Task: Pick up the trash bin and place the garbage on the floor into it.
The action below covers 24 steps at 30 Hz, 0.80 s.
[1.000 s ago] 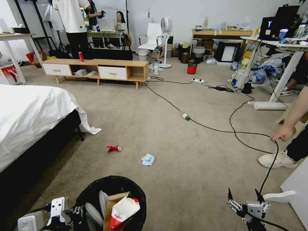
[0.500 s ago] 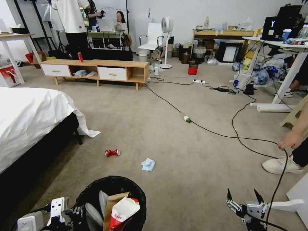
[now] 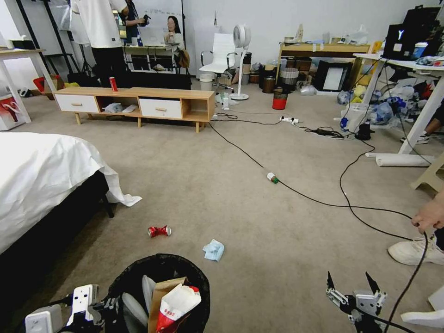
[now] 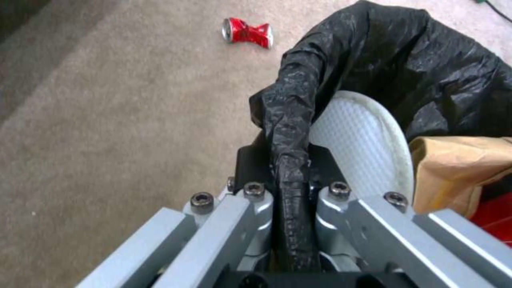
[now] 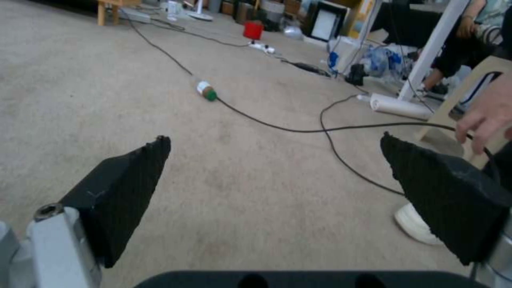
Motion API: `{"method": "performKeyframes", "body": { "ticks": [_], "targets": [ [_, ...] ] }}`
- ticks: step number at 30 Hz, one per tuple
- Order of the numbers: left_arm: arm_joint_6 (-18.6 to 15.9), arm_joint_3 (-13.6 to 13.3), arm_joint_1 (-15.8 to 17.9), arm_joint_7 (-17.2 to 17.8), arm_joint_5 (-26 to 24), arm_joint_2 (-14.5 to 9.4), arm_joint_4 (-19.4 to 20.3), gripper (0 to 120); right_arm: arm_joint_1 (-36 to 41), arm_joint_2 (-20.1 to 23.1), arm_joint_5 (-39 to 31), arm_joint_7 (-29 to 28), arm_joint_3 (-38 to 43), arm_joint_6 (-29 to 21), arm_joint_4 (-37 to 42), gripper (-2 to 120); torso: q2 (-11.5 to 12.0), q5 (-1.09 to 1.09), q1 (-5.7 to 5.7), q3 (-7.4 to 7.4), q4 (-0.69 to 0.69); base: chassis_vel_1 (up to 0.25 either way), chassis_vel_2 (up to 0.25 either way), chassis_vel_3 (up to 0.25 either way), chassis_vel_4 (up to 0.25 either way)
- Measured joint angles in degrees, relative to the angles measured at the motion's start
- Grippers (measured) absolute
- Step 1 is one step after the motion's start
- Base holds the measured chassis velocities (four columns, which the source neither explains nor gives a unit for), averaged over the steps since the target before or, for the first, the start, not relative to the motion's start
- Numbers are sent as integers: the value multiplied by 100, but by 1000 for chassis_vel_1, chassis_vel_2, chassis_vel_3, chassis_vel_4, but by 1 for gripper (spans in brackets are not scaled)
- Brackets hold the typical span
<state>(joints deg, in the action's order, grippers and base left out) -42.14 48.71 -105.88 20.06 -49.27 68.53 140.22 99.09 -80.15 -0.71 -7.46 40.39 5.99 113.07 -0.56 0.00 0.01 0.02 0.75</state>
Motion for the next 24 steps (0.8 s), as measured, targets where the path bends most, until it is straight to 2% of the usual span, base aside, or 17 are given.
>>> {"method": "performKeyframes", "body": {
  "ticks": [10, 16, 18, 24],
  "targets": [
    [5, -5, 6, 17, -1, 12, -39, 4, -43, 3, 118, -13, 0, 8, -4, 100, 0, 0, 0, 1, 0, -113, 109, 117, -112],
    [131, -19, 2, -61, 111, 9, -95, 4, -28, 4, 138, -14, 1, -7, -6, 100, 0, 0, 0, -1, 0, -5, 12, 3, -7],
    [262, -26, 0, -145, 348, 0, -179, 4, -21, 7, 136, -15, 1, -22, -6, 100, 0, 0, -1, -1, 1, 0, 0, 0, 0],
    [403, -43, -5, -200, 550, -11, -278, 4, -22, 16, 130, -20, 10, -35, -10, 100, 0, -1, 0, 0, 0, 0, 0, 0, 0]
  ]
}}
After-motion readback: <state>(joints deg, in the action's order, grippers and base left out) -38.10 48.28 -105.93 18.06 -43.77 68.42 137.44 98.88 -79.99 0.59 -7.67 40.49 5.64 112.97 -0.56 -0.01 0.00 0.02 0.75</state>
